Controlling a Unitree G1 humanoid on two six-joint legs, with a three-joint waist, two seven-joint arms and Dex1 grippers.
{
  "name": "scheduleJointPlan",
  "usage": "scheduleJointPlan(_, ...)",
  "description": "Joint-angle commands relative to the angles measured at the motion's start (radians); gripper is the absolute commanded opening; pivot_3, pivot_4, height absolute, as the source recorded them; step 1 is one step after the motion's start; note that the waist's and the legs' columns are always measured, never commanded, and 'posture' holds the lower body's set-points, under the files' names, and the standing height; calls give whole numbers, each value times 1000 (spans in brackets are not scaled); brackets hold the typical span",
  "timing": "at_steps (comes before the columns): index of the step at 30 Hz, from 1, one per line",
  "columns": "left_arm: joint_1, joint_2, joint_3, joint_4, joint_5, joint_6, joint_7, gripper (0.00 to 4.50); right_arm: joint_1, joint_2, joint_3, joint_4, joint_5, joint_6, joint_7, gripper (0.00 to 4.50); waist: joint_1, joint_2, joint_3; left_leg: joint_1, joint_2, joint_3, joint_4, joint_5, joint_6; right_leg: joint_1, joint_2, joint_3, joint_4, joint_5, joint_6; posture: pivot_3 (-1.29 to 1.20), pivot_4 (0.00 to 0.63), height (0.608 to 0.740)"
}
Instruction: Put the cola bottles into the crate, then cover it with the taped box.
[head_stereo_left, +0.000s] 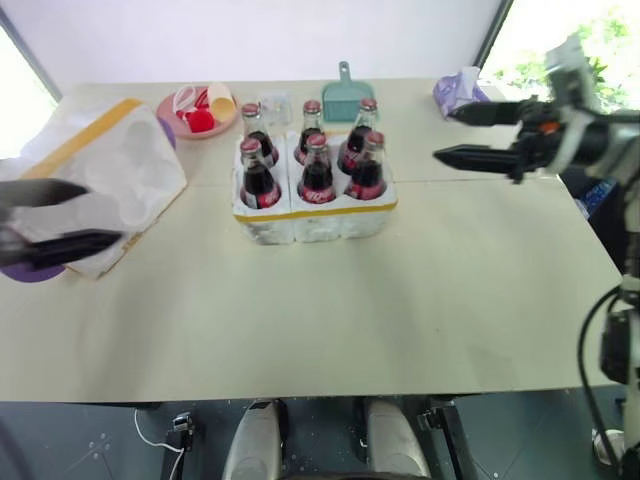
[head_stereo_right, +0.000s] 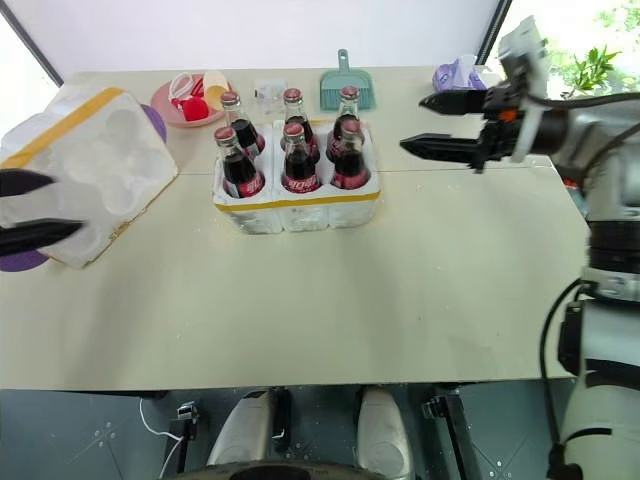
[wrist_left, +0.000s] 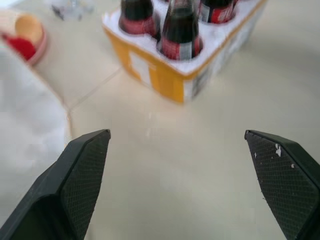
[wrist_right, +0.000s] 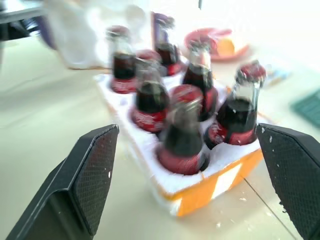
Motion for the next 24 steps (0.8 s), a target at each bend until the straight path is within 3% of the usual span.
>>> scheduleJointPlan(1, 124, 88, 139, 277, 311, -211, -220, 4500, -50, -42, -48, -52, 78, 37, 54, 4450, -6, 1, 0, 1, 0, 1, -2, 0, 0, 0, 0, 0, 0, -1, -1, 0, 150, 736)
scheduleJointPlan(5, 165, 182, 82, 594, 445, -439, -300, 4500, -77, -46, -64, -71, 121, 49, 69, 4450, -15, 1, 0, 4, 0, 1, -9, 1, -1, -1, 0, 0, 1, -2, -3, 0, 150, 736)
scheduleJointPlan(10, -26, 224, -249, 861, 432, -644, -198, 4500, -70, -23, -65, -111, 142, 51, 37, 4450, -15, 1, 0, 2, 0, 2, -10, 1, -1, -3, -1, 0, 0, -2, -3, 0, 150, 736)
scheduleJointPlan(17, -569, 92, -722, 1082, 578, -753, -138, 4500, -68, -15, -78, -137, 163, 71, -12, 4450, -9, -1, 0, 0, 0, 2, -8, 1, -1, -4, -1, 0, 3, -1, -3, 0, 150, 736)
scheduleJointPlan(24, -893, -51, -929, 1323, 753, -857, -40, 4500, -50, -32, -97, -180, 193, 105, -46, 4450, 9, -1, -1, -1, 0, 2, -3, 1, -1, -4, -1, 0, 7, -1, -2, 0, 150, 736)
